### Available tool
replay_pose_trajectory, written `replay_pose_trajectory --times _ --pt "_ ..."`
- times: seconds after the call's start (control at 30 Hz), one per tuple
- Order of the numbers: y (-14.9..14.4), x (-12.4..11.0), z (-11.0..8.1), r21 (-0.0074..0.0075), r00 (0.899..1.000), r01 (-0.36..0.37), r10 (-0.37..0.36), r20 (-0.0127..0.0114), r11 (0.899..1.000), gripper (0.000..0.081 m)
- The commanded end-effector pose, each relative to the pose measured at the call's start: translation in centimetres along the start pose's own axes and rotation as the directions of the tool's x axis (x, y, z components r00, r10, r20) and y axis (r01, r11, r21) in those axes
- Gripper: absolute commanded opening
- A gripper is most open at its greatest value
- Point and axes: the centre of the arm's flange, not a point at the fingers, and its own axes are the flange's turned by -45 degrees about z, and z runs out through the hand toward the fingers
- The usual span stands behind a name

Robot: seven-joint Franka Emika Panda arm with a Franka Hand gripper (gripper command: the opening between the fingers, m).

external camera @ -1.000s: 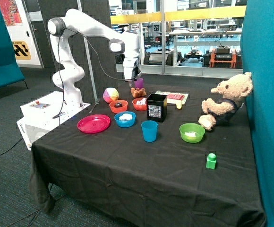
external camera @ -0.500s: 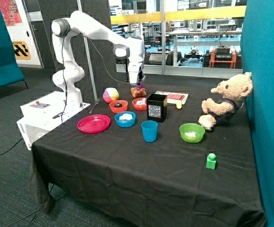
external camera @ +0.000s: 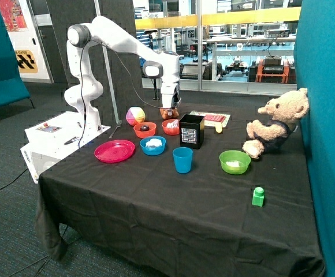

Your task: Throw away the rubbish paper

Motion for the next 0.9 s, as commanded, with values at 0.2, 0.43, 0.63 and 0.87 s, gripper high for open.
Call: replay_pose_trajectory --times 0.2,0.43,0.63,0.87 --pt "-0.7 0.7 3.2 -0.0055 1.000 0.009 -0.009 0.0020 1.000 0.0808" --pt "-0.8 1.0 4.5 -0.0055 1.000 0.012 -0.012 0.0020 1.000 0.0779" --pt "-0.1 1.4 5.0 -0.0055 1.000 -0.005 0.005 0.0019 1.000 0.0735" --pt "0.9 1.6 4.7 -0.0055 1.000 -0.009 0.009 0.0019 1.000 0.0703"
